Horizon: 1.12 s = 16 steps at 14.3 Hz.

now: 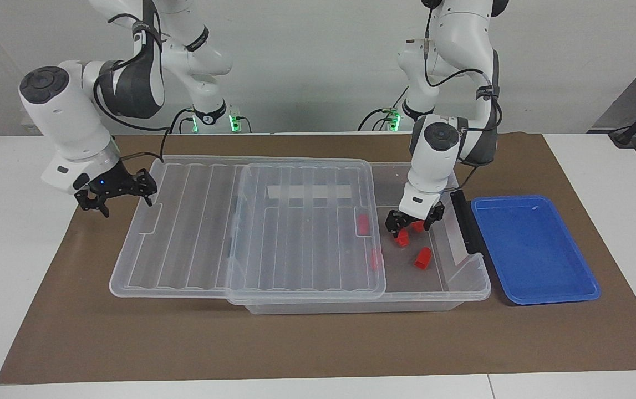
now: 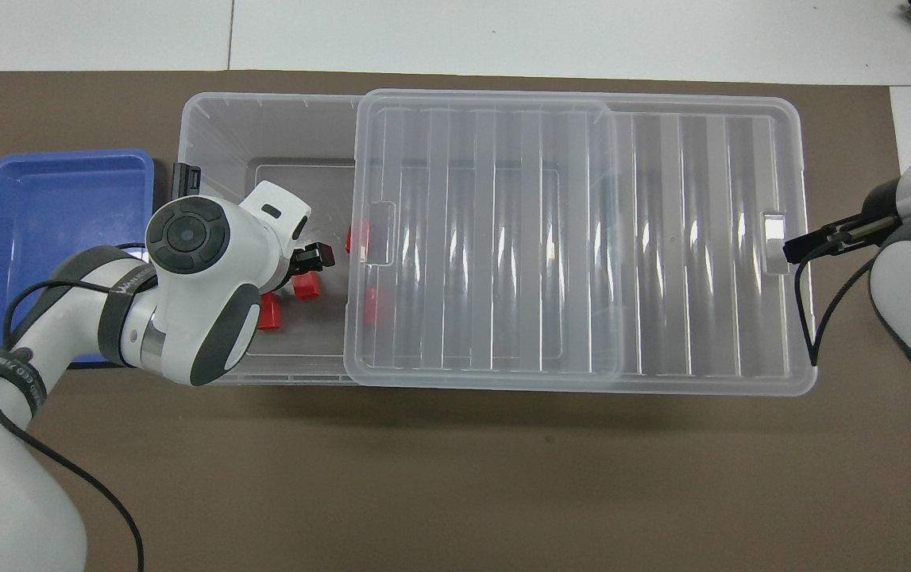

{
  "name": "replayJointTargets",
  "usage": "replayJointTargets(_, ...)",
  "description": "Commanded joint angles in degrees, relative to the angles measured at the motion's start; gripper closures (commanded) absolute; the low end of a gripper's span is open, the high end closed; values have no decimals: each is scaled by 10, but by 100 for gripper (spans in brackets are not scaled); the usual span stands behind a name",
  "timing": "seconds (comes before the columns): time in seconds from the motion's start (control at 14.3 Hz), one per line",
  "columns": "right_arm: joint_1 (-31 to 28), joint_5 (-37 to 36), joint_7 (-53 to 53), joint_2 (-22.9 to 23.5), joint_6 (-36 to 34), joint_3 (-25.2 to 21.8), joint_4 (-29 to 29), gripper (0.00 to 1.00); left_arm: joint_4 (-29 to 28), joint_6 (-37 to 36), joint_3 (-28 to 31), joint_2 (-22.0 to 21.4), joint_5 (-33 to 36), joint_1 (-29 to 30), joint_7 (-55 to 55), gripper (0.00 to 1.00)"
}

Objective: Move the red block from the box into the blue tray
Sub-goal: 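Reach the left gripper into the open box toward a red block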

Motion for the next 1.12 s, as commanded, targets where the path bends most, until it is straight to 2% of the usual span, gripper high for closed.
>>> replayJointTargets(0.0, 8, 12, 50, -35, -17, 2, -15, 0, -45, 34, 4, -27, 12, -14, -29, 0)
replayJointTargets(0.35, 10, 13, 146, -58, -33, 4, -5, 0, -59, 71, 4, -11, 12, -27, -46, 0)
replayJointTargets(0.91, 53, 12, 249, -34, -122, 17, 122, 0, -60, 96, 5, 7, 14, -34, -51, 3)
replayJointTargets(1.05, 56, 11, 253, -31, -132, 17, 129, 0, -60, 101, 6, 12, 16, -34, -48, 9)
